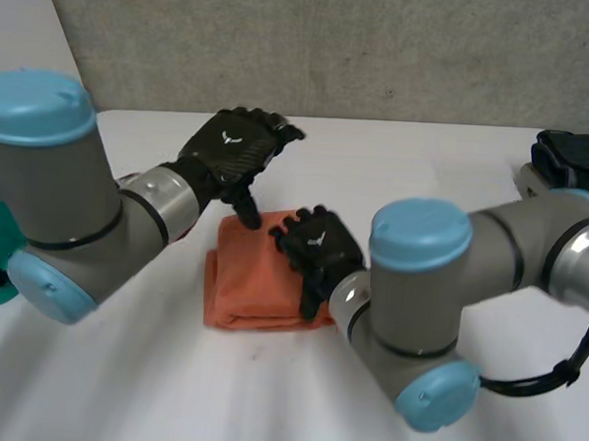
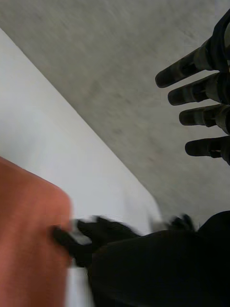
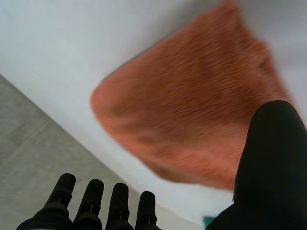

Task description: Fold the laundry.

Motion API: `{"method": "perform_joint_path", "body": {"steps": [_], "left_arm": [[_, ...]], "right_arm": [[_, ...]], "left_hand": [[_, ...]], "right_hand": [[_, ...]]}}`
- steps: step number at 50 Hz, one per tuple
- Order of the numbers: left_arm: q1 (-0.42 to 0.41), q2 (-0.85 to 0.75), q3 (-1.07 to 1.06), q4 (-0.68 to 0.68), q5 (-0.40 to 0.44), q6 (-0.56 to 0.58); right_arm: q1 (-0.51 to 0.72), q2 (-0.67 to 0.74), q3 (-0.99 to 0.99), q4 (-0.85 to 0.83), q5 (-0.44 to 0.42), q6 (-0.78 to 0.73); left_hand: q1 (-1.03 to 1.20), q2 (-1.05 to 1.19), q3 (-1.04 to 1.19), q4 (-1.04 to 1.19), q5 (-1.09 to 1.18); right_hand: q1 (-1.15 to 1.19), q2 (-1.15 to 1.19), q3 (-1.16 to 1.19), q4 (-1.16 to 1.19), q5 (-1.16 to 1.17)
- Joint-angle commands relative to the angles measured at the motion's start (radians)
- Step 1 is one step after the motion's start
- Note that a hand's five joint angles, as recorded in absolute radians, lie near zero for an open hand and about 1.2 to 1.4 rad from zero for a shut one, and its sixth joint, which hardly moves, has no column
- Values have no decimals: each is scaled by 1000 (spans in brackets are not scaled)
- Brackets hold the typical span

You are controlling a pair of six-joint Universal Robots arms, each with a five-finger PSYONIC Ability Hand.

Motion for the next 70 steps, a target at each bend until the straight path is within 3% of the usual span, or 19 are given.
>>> {"method": "perform_joint_path", "body": {"steps": [1, 11, 29, 32, 33, 37, 53, 56, 70], "left_arm": [[34, 5, 12, -9, 247, -123], [36, 5, 12, -10, 292, -140], [24, 5, 76, -15, 300, -143], [22, 3, 85, -21, 300, -143], [20, 3, 87, -21, 300, -143], [20, 3, 88, -21, 300, -143], [36, 29, 104, -22, 298, -163], [37, 41, 105, -22, 300, -187], [42, 41, 88, -21, 300, -217]], "right_arm": [[18, 85, 14, -53, 33, -38], [18, 138, -2, -195, 33, -94], [16, 187, -48, -221, 30, -119], [18, 197, -55, -234, 27, -117], [16, 204, -62, -246, 27, -117], [16, 220, -95, -263, 34, -116], [-109, 92, -141, -257, 17, -113], [-130, 88, -146, -235, -9, -111], [-156, 177, -121, -154, -27, -113]], "left_hand": [[0, -20, -28, -17, -38], [0, -20, -28, -17, -38], [9, -12, -19, -8, -29], [9, -12, -19, -8, -29], [9, -12, -19, -8, -29], [9, -12, -19, -8, -29], [9, -12, -19, -8, -29], [9, -12, -19, -8, -29], [6, -15, -22, -11, -32]], "right_hand": [[26, 38, 37, 33, 29], [58, 71, 69, 65, 61], [302, 314, 313, 308, 305], [603, 616, 615, 610, 607], [845, 858, 857, 852, 849], [1169, 1182, 1181, 1176, 1173], [1170, 1182, 1181, 1177, 1173], [627, 639, 638, 634, 630], [413, 426, 425, 420, 417]]}}
